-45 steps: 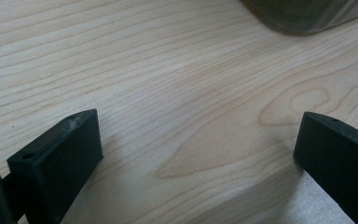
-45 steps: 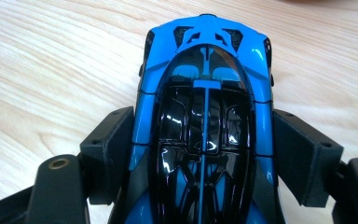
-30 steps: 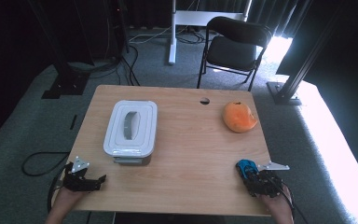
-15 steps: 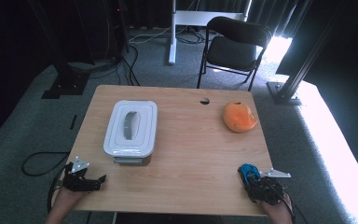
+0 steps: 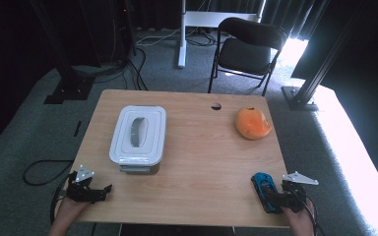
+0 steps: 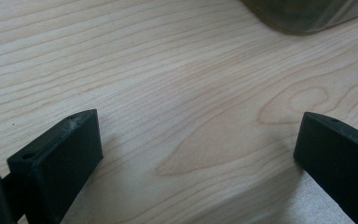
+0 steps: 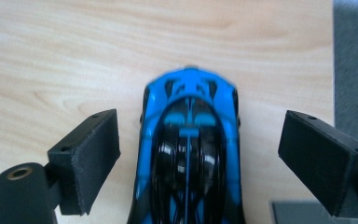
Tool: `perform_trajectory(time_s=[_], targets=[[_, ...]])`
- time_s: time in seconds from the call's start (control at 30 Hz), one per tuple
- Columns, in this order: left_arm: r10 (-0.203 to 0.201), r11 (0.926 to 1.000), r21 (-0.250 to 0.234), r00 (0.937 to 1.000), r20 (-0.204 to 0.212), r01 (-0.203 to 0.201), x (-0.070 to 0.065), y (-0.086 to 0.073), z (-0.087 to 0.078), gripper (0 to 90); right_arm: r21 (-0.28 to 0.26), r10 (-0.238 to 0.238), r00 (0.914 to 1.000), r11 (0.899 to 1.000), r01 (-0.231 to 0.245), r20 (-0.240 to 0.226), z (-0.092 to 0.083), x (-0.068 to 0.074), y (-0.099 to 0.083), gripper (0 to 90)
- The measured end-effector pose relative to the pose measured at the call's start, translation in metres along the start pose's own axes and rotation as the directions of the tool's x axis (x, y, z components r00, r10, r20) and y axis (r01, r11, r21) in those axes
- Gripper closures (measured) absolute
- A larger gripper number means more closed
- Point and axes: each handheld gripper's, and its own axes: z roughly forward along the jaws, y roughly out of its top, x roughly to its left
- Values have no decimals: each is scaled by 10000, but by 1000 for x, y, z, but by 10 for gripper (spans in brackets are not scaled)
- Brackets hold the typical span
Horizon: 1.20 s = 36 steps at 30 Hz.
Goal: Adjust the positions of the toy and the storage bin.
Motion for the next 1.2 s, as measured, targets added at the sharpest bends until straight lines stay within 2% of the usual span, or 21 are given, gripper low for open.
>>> perform_trajectory(time_s=[0.1,0.2,0.27,0.33,0.5,0.57,0.67,0.73,0.87,0.97,1.03,1.2], targets=[[-30,10000,3,10000,-22,30,0,0,0,13,-187,-262,9992,9995,257,-292,1,4,9,122],[-20,10000,1,10000,-19,20,0,0,0,12,-162,-765,9968,9970,761,-247,5,11,21,122],[-21,10000,5,10000,-14,21,0,0,0,12,-227,-828,9963,9964,823,-248,8,16,28,122],[-20,10000,2,10000,-15,20,0,0,0,13,-341,-906,9949,9954,891,-450,13,22,34,130],[72,10000,51,10000,59,-72,-1,2,1,12,-393,-1320,9897,9908,1299,-563,31,40,46,129],[160,9998,111,9999,31,-161,-1,4,1,12,-375,-1526,9855,9880,1501,-736,39,49,50,128],[78,9998,173,10000,62,-79,-1,5,3,12,-417,-1800,9794,9834,1769,-913,50,61,56,128],[88,9998,-153,9999,-78,-89,1,6,2,12,-554,-1836,9773,9824,1785,-1061,57,68,60,128],[199,9996,-191,9995,-238,-204,5,12,2,12,-840,-1726,9770,9831,1629,-1255,71,81,68,128],[85,9995,-293,9992,-392,-96,10,19,3,12,-996,-1590,9748,9845,1446,-1563,81,90,73,128],[-138,9987,-488,9995,-298,123,13,24,4,12,-1192,-1695,9757,9809,1534,-1390,89,97,77,128],[-423,9982,-424,9989,-222,414,20,30,14,12,-1196,-1726,9714,9808,1542,-1632,106,114,86,128]])
